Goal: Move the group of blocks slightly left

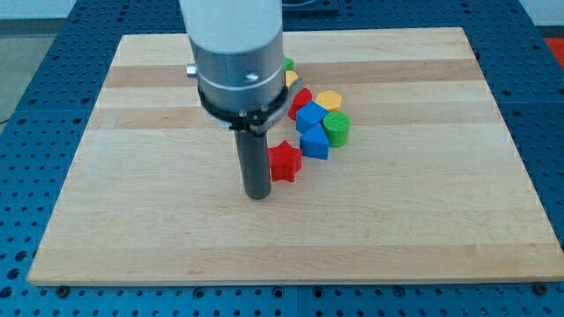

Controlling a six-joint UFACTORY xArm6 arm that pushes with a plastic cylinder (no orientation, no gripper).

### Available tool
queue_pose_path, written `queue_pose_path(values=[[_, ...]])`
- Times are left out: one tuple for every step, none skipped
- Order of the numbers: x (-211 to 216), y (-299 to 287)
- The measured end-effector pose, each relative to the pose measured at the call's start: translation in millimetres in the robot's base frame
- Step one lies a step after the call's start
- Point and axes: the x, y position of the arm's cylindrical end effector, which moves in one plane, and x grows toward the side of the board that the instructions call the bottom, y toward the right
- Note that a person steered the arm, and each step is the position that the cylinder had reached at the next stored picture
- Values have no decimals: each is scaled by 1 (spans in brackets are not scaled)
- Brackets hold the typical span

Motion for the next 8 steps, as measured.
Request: queue_pose_path(values=[[11, -7], [70, 59], [53, 153], [-9, 198], [-74, 204], [-114, 195], [-117, 193], [-115, 158]])
